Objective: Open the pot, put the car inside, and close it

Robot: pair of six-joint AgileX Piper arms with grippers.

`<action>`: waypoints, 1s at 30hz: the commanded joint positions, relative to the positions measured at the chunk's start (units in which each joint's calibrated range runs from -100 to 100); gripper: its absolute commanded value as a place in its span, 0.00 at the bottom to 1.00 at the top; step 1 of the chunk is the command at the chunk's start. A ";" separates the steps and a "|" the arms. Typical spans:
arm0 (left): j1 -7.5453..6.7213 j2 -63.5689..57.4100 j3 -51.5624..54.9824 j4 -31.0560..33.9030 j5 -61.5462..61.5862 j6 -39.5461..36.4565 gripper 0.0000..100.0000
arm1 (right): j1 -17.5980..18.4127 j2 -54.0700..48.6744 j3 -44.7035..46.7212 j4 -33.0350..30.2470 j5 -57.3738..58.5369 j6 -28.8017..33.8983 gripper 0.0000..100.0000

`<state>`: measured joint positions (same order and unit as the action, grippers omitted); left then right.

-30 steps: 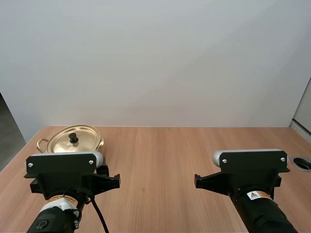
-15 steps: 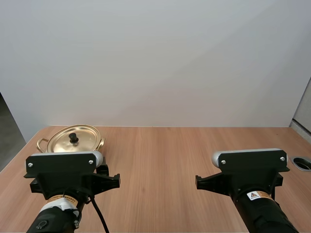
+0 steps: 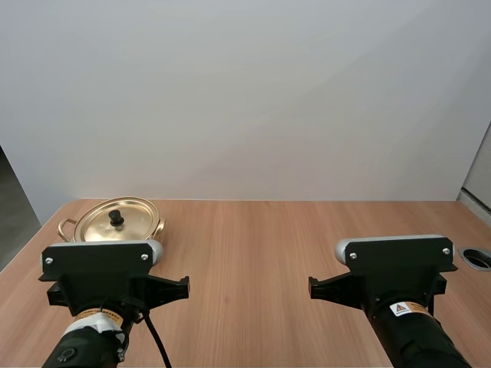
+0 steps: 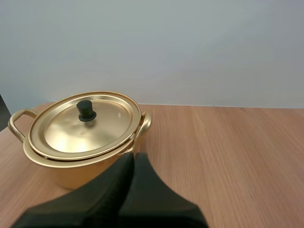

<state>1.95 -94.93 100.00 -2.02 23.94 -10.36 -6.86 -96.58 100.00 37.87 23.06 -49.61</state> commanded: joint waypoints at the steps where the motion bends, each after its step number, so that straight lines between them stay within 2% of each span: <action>1: 0.02 0.07 0.00 -0.05 -0.04 -0.02 0.00 | 0.03 0.02 0.00 0.01 0.16 0.05 0.00; 6: 0.02 0.07 0.00 -0.05 -0.04 -0.02 0.00 | 0.03 0.02 0.00 -0.38 -2.73 -2.76 0.00; 12: 0.02 0.07 0.00 -0.05 -0.04 -0.02 0.00 | 0.03 0.02 0.00 -0.36 -18.84 -5.50 0.00; 15: 0.02 0.07 0.00 -0.05 -0.04 -0.02 0.00 | 0.03 0.02 0.00 -0.47 -20.97 -5.11 0.00; 17: 0.02 0.07 0.00 -0.05 -0.04 -0.02 0.00 | 0.03 0.02 0.00 -3.06 -19.97 -1.29 0.00; 21: 0.02 0.07 0.00 -0.05 -0.04 -0.02 0.00 | 0.03 0.02 0.00 -20.35 -19.08 15.91 0.00; 23: 0.02 0.07 0.00 -0.05 -0.04 -0.02 0.00 | 0.03 0.02 0.00 -26.56 -18.31 21.96 0.00; 25: 0.02 0.07 0.00 -0.05 -0.04 -0.02 0.00 | 0.03 0.02 0.00 -28.81 -15.01 25.26 0.00; 30: 0.02 0.07 0.00 -0.05 -0.04 -0.02 0.00 | 0.03 0.02 0.00 -28.20 1.41 25.04 0.00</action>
<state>1.95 -94.93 100.00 -2.02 23.94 -10.36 -6.86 -96.58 100.00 16.64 16.43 -35.92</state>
